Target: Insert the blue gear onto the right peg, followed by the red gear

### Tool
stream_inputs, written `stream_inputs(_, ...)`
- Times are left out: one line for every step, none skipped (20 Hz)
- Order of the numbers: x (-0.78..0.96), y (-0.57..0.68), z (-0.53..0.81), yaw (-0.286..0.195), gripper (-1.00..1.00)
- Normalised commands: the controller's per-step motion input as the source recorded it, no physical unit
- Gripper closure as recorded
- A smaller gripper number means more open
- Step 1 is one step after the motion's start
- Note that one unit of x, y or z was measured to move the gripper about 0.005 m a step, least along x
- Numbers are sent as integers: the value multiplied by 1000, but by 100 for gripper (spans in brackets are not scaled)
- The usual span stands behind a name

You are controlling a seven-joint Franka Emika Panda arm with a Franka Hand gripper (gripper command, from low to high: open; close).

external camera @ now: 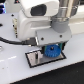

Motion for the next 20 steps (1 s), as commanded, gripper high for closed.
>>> stream_inputs(0, 0, -263, 0, -100)
stream_inputs(0, 0, -183, 0, -100)
stream_inputs(128, 20, -91, 0, 100)
stream_inputs(68, 40, -24, 0, 100)
stream_inputs(-33, 57, 466, 0, -100)
stream_inputs(-78, 95, 545, 0, -100)
stream_inputs(-151, 168, 598, 0, -100)
stream_inputs(-173, 196, 607, 0, -100)
stream_inputs(-175, 182, 606, 0, -100)
stream_inputs(-200, 183, 596, 0, -100)
stream_inputs(-229, 196, 575, 0, -100)
stream_inputs(-278, 180, 521, 0, -100)
stream_inputs(-353, 199, 441, 0, -100)
stream_inputs(-389, 244, 371, 0, -100)
stream_inputs(-451, 331, 320, 0, -100)
stream_inputs(-480, 319, 238, 0, -100)
stream_inputs(-462, 316, 193, 0, -100)
stream_inputs(-475, 322, 178, 0, -100)
stream_inputs(-495, 335, 175, 0, -100)
stream_inputs(-488, 343, 152, 0, -100)
